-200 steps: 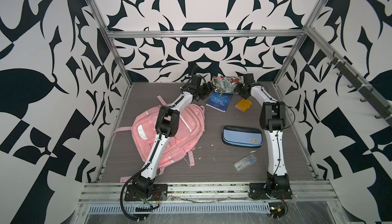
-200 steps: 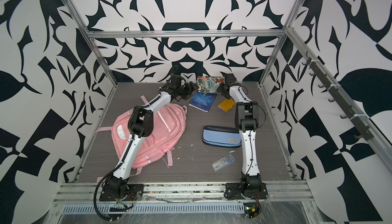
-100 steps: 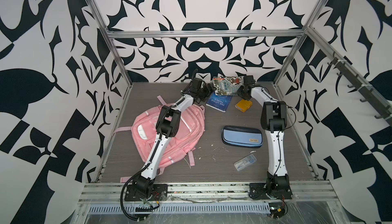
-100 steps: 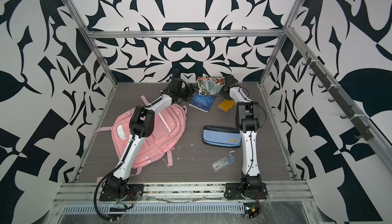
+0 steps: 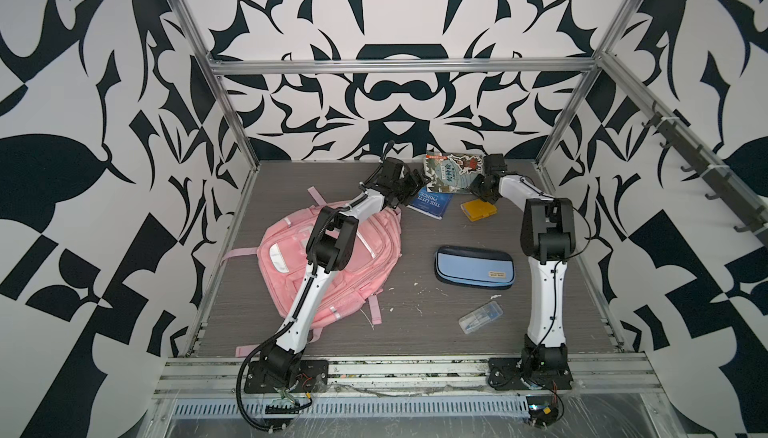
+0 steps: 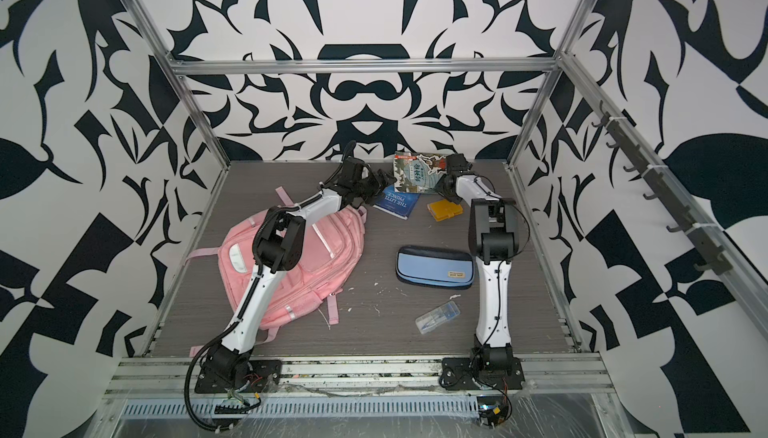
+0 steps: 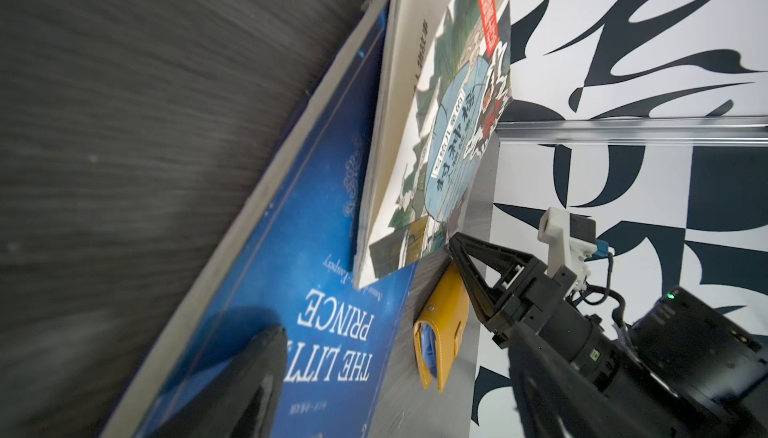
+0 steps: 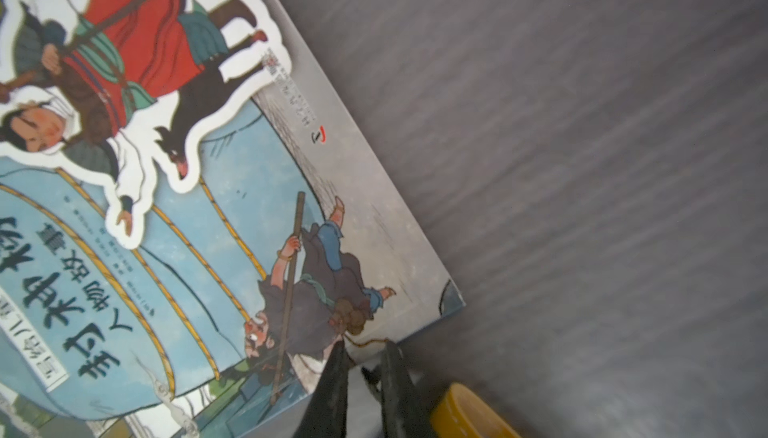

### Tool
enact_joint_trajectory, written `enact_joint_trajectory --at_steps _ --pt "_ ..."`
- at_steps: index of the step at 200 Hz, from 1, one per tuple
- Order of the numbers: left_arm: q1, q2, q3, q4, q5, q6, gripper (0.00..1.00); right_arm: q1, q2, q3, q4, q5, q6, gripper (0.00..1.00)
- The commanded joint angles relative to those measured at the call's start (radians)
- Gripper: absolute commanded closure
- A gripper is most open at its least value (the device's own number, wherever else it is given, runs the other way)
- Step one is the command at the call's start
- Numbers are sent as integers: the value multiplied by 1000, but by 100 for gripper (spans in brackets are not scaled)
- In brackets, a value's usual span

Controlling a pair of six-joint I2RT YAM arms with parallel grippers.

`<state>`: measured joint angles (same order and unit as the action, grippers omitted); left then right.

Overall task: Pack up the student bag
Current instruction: 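Grip the illustrated picture book's edges with both grippers and lift it upright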

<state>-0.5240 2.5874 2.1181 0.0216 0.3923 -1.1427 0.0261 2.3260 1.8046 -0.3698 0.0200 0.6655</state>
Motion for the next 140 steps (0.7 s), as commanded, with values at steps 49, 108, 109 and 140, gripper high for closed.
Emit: enact_joint_trajectory --at_steps 49,108,109,140 --pt "-47 -9 -17 -63 -63 -93 24 -5 -136 -260 -58 -17 -55 83" --pt "-65 -3 -93 3 -101 -156 26 -6 -253 -317 -32 -32 -68 72" --pt "-65 -1 -91 1 -101 -156 26 -6 -253 -309 -33 -32 -70 71" --pt "-69 40 -29 0 -132 -197 29 -6 -215 -143 -65 -10 -47 46"
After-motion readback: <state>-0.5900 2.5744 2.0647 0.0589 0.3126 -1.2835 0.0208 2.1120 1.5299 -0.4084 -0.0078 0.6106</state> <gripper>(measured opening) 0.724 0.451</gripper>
